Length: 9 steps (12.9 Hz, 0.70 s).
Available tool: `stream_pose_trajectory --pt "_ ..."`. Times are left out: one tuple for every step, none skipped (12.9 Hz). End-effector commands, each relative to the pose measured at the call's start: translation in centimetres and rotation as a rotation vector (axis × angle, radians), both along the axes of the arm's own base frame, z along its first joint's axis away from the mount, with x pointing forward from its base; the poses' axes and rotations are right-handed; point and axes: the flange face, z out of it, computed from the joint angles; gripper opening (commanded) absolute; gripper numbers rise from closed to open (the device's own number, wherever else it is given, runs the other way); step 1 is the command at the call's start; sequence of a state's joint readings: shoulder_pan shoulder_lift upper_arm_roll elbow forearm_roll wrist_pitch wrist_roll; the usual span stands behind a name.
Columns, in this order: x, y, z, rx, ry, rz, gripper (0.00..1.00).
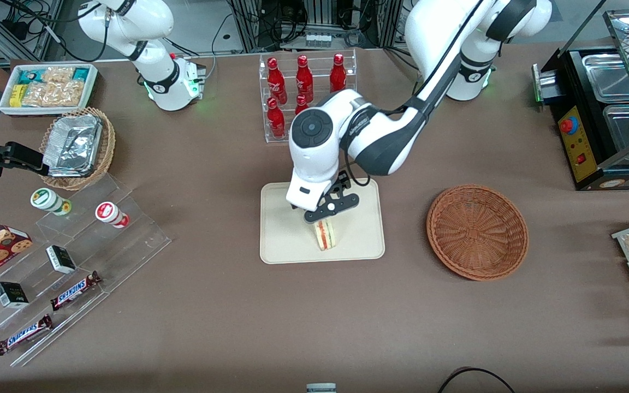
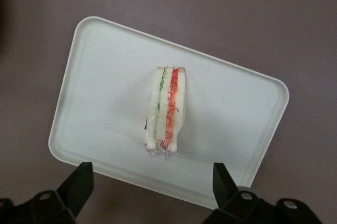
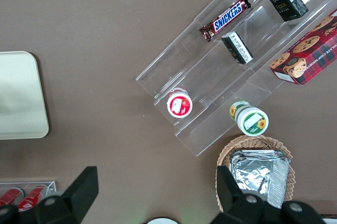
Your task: Place sandwich from basket to tray
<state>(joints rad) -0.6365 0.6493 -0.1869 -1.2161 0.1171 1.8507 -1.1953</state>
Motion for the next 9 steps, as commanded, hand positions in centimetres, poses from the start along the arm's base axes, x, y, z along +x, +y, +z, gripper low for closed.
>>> stream_pose_trajectory --pt "1.4 4.0 4.0 0.028 -0.004 0.057 1.0" --pt "2.6 6.0 5.0 0.026 -0.005 0.078 1.0" --pt "3.4 7.8 6.1 0.02 -0.009 0.046 1.0" --pt "3.3 9.4 6.7 0.013 0.008 0.013 1.0" --pt "3.5 11.7 7.0 0.017 0.022 -0.005 1.0" --pt "3.5 13.9 7.5 0.024 0.027 -0.034 1.0" --pt "3.8 16.1 7.8 0.029 0.034 -0.055 1.0" --pt "4.1 18.2 8.2 0.021 0.045 -0.075 1.0" --pt "4.6 20.3 8.5 0.019 0.055 -0.094 1.0"
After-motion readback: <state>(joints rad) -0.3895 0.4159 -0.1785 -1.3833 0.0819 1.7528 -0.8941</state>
